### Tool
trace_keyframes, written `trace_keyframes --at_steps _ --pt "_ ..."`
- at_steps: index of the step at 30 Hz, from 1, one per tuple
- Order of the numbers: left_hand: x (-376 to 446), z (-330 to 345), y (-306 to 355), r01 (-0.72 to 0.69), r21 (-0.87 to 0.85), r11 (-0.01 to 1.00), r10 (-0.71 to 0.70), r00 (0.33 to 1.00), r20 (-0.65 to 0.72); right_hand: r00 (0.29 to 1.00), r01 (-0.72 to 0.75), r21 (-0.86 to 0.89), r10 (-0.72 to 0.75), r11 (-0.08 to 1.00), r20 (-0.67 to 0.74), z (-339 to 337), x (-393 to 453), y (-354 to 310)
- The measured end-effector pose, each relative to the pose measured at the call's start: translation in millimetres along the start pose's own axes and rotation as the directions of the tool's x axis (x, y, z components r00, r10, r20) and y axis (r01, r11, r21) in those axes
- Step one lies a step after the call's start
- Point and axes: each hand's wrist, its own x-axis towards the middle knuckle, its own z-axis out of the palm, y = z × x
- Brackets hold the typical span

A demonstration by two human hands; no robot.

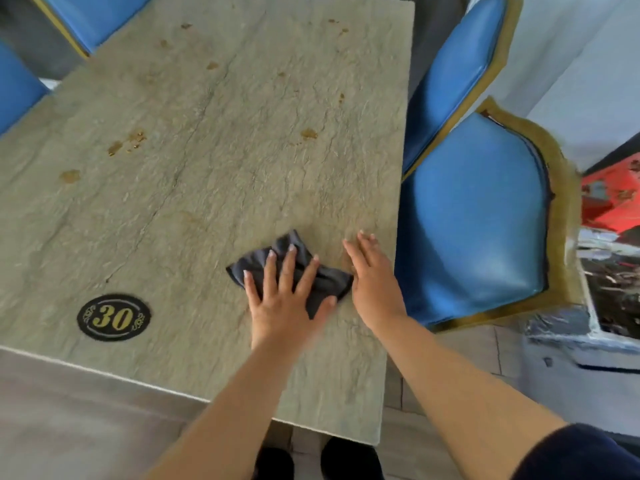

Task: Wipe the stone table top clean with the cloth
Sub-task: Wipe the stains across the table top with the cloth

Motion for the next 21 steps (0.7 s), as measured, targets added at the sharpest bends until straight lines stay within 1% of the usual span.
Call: trace_keyframes --at_steps 3,5,6,7,8,10,12,14,15,16,17,19,21 --pt "-72 14 19 -0.165 0.004 0.986 0.165 0.985 -0.047 0.999 0.038 -0.047 -0.037 0.998 0.01 -1 2 2" --pt "-97 18 9 -0.259 0.034 0.965 0.26 0.965 -0.029 0.998 0.05 -0.081 -0.048 0.995 0.027 -2 2 2" --pt "-98 18 0 -0.276 0.049 0.96 0.278 0.96 -0.038 0.998 0.055 -0.098 -0.052 0.994 0.03 -2 1 2" --pt "-94 18 -9 -0.263 0.061 0.963 0.266 0.963 -0.047 0.998 0.057 -0.114 -0.054 0.992 0.032 -2 0 1" --pt "-85 17 -16 -0.216 0.07 0.974 0.219 0.975 -0.046 0.998 0.056 -0.13 -0.052 0.99 0.038 -3 -1 1" --pt "-62 11 -22 -0.065 0.064 0.996 0.067 0.997 -0.037 0.997 0.052 -0.142 -0.043 0.988 0.063 -4 -1 -1" --pt "-43 7 -19 0.066 0.041 0.997 -0.065 0.998 -0.009 0.994 0.05 -0.111 -0.038 0.993 0.104 -8 0 0" --pt "-42 6 -6 0.142 0.029 0.989 -0.142 0.99 0.006 0.99 0.064 -0.05 -0.057 0.997 0.133 -12 -5 3" --pt "-51 6 4 0.156 0.024 0.988 -0.156 0.988 0.018 0.988 0.078 -0.022 -0.074 0.997 0.134 -13 -9 4" --pt "-66 7 17 0.137 0.019 0.99 -0.138 0.99 0.039 0.987 0.093 -0.004 -0.091 0.996 0.132 -14 -16 4" --pt "-87 11 30 0.087 0.01 0.996 -0.088 0.995 0.049 0.986 0.107 0.006 -0.107 0.994 0.129 -16 -23 4" --pt "-137 18 53 -0.066 0.001 0.998 0.066 0.998 0.013 0.984 0.13 0.021 -0.131 0.991 0.117 -17 -42 4" --pt "-167 29 53 -0.187 0.018 0.982 0.187 0.982 -0.016 0.984 0.132 0.022 -0.133 0.991 0.117 -17 -55 2"
